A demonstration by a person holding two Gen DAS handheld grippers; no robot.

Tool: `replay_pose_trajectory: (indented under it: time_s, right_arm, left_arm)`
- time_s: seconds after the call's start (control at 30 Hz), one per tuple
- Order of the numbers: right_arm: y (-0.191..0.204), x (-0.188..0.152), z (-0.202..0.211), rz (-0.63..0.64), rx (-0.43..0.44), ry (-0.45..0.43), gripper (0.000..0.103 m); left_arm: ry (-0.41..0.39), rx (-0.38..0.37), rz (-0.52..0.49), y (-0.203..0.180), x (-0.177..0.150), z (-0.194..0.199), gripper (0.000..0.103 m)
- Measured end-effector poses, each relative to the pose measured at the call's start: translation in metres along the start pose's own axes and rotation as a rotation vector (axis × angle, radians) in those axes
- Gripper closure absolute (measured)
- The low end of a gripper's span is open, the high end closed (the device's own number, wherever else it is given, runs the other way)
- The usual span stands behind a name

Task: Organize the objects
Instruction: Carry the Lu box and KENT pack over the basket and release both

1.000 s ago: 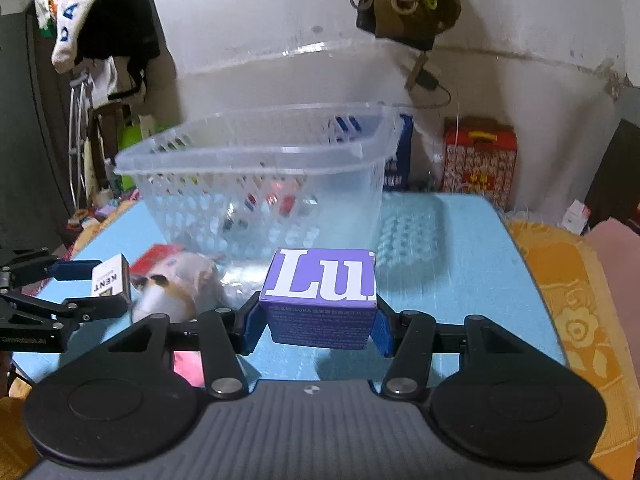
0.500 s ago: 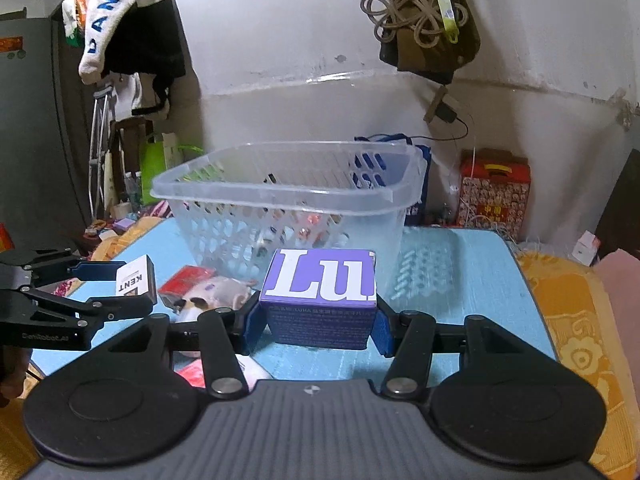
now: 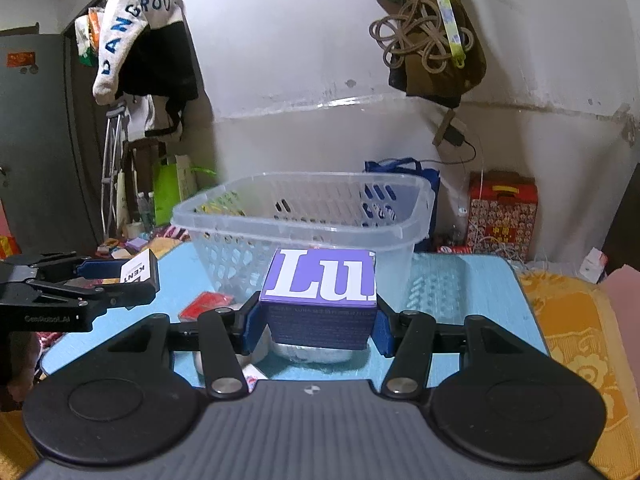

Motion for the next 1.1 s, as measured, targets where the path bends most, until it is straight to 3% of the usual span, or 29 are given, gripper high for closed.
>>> replay_pose_trajectory:
  time_s: [0.37,0.73,0.9,1.1]
  right_arm:
    - [0.003,0.018,0.008,0.000,0.021,-0.054,0.046]
    - [0.009,0.058,-0.016,0.051,0.056,-0.036,0.046]
    - [0.002,0.057,-0.020,0.000,0.084,-0.059,0.046]
    - [0.000,0.048,-0.018,-0.010,0.081,-0.042,0.046]
  left_arm:
    - [-0.060,0.009,0.006,-0.010,0.037,0.002,0.037]
    - [-0.119,0.015,0.019,-0.012,0.084,-0.011,0.037]
    - [-0.132,0.025,0.029,-0.009,0.079,-0.013,0.037]
    - [-0.091,0.027,0.057,-0.001,0.064,-0.021,0.037]
Point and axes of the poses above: each gripper's, at about its wrist camera, not at the fingertips, and z roughly against the way its jaws point, y to its left, x to its top, the point moved 4 cm from there along -z, roughly the way its jaws point, and after that the axes turned 6 degrees about -x, right-handed, at the moved point
